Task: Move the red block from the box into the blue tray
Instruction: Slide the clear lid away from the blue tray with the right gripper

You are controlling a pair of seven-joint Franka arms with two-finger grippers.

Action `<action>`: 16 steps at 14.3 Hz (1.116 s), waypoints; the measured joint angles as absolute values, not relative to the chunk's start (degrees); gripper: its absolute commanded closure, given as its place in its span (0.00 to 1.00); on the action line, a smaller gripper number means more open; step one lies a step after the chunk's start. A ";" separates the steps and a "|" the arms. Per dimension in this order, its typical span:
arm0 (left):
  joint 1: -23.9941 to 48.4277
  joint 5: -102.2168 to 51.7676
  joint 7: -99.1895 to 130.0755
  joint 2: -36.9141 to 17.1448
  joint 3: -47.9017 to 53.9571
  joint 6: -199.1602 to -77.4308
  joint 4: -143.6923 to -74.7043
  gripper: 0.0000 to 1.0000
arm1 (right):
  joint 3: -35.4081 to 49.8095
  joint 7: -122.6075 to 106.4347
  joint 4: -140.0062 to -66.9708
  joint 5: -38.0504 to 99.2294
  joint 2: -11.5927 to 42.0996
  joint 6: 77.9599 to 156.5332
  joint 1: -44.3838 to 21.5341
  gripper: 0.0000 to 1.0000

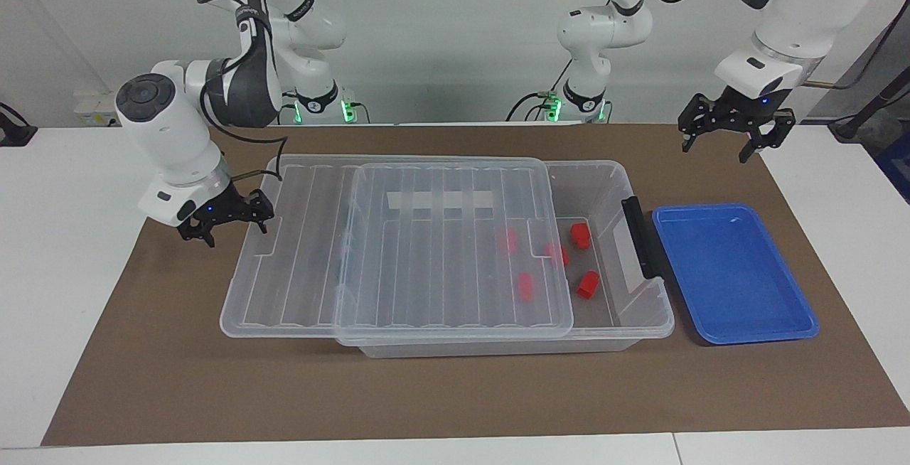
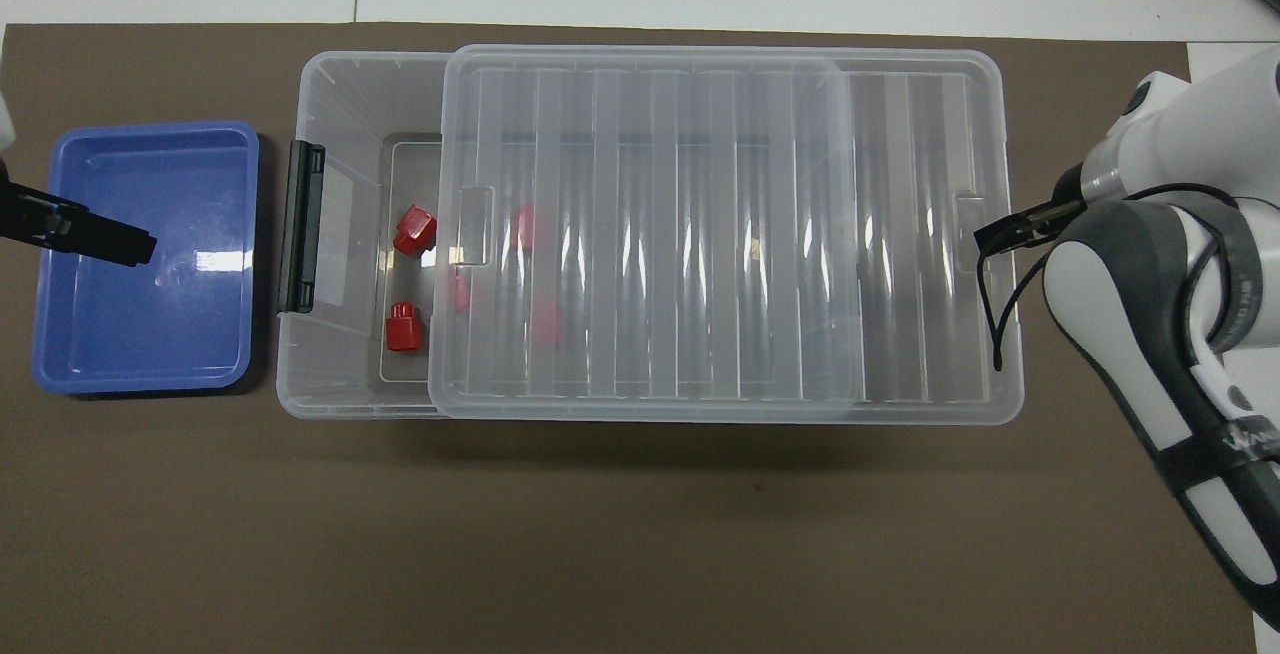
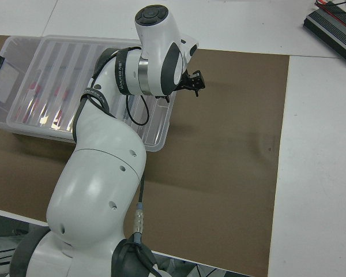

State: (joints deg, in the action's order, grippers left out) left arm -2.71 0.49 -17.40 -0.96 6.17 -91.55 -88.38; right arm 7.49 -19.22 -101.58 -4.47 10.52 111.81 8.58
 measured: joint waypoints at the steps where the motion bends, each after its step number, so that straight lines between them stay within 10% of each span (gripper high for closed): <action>1: -2.71 0.49 -17.40 -0.96 6.17 -91.55 -88.38 0.00 | 7.49 -20.40 -101.58 -4.47 10.51 111.81 8.76 0.00; 16: -2.71 0.49 -17.40 -0.96 6.17 -91.51 -88.39 0.00 | 7.47 -27.04 -101.82 -4.47 10.50 111.82 12.56 0.00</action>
